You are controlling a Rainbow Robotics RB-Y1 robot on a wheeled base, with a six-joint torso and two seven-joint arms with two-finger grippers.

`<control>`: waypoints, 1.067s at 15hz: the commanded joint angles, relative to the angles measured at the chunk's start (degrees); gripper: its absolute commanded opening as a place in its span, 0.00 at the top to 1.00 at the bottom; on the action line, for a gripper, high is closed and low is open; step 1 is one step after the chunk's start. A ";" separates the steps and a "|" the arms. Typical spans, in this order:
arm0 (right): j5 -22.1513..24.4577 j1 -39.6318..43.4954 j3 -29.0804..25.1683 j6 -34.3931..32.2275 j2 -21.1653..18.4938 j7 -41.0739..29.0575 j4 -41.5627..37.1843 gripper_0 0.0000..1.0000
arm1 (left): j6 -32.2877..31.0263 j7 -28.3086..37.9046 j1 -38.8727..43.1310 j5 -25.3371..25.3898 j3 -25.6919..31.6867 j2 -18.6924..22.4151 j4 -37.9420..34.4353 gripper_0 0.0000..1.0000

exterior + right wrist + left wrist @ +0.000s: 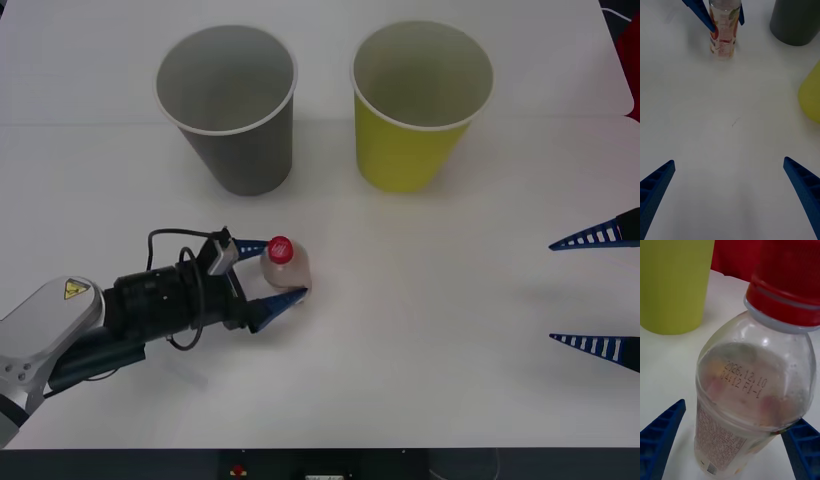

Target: Put the can into the green bin and the plastic bottle into the gray bin

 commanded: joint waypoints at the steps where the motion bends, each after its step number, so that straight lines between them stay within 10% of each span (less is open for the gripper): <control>1: 0.00 0.00 0.00 0.00 0.00 0.00 0.00 0.00 | 0.02 -0.12 -0.09 0.43 -0.56 0.01 -0.01 1.00; 8: 0.00 0.00 0.00 0.00 0.00 0.00 0.00 0.00 | -0.86 0.14 0.09 0.43 -0.56 0.80 -0.19 1.00; 16: 0.00 0.00 0.00 0.00 0.00 0.00 0.00 0.00 | -1.56 2.69 5.54 1.49 3.92 13.10 -9.85 1.00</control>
